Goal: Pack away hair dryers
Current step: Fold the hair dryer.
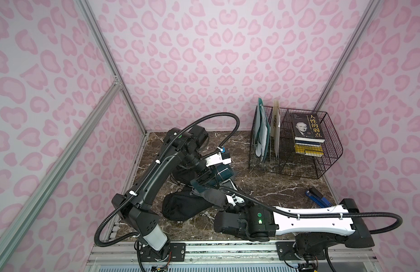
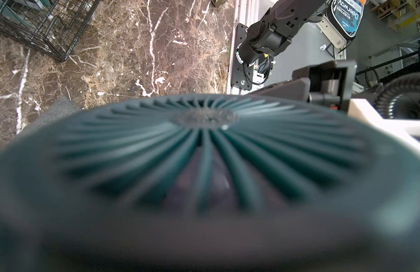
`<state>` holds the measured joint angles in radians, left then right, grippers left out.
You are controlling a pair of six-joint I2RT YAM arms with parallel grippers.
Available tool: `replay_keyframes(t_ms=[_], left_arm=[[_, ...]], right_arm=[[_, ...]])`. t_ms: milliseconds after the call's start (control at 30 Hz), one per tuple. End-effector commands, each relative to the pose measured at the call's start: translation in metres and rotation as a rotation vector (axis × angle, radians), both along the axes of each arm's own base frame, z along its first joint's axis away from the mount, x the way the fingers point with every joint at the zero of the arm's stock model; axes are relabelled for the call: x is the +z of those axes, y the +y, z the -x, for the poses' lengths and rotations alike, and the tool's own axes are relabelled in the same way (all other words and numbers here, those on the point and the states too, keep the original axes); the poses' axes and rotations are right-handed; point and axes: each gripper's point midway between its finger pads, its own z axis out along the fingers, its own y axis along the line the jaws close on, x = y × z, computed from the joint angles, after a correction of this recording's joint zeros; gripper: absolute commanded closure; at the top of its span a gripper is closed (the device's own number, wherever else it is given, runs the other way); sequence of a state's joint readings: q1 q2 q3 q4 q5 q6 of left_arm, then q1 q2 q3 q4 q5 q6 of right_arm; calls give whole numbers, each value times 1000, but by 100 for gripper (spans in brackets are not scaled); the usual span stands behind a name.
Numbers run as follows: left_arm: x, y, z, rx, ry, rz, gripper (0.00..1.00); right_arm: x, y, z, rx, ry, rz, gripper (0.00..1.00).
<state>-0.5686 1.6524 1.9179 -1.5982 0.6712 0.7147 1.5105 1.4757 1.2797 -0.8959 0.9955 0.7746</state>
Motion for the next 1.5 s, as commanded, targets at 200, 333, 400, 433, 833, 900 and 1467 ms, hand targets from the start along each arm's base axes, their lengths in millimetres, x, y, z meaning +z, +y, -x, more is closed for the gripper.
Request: replay_keyframes(t_ms=[200,333,400,433,833,900,1467], left_arm=[[4,-8,13,-23,78,32,27],[4,-8,13,-24,80,32,26],[5,-8,14,-28,83,36,31],[4,-7,15,-30,87,34,35],[13,10,19,-100,-22,-21,98],[17,12,19,-121,-44,-24,98],[48,0,44,-169,6,107,98]], right_arm=[[15,8,-3,-14,-58,-43,100],[18,8,-2,-8,-63,-51,100],[18,8,-1,-8,-70,-49,100],[19,8,-2,-8,-71,-48,100],[4,22,18,201,316,-267,53],[11,19,26,254,368,-353,50],[45,-21,26,443,461,-587,43]])
